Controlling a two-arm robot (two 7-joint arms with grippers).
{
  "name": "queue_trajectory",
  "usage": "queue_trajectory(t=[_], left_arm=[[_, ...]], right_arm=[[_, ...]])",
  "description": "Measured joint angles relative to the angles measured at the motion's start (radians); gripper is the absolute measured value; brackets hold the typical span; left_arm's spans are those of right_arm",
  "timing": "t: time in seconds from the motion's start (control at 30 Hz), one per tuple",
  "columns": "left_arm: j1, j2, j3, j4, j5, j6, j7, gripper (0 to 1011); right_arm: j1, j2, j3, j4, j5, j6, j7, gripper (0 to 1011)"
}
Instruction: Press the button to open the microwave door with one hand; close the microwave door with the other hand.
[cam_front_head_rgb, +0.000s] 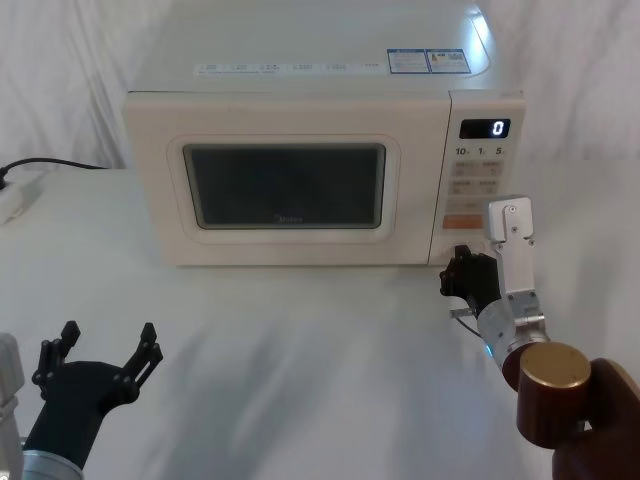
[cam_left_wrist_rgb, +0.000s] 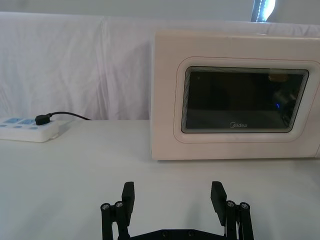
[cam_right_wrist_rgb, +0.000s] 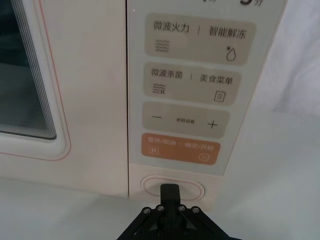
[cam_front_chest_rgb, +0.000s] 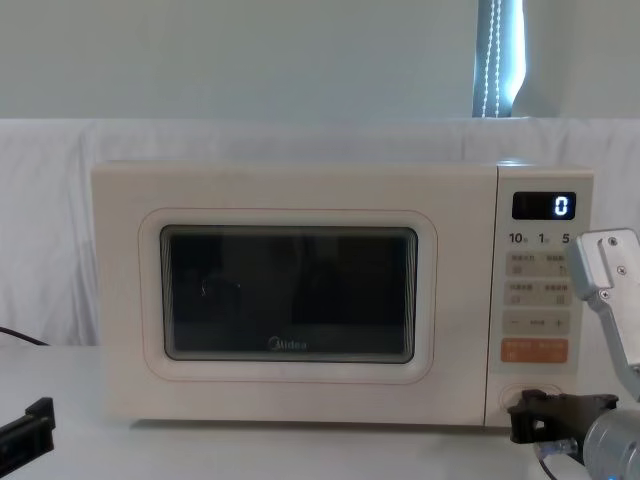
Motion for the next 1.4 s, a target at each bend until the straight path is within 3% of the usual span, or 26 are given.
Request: queue_trajectory(t=[1.4], left_arm=[[0.0, 0.0, 0.0, 0.0, 0.0, 0.0, 0.0, 1001]], right_arm=[[0.06, -0.013, 0.021, 0.094, -0.014, -0.038, -0.018, 0]])
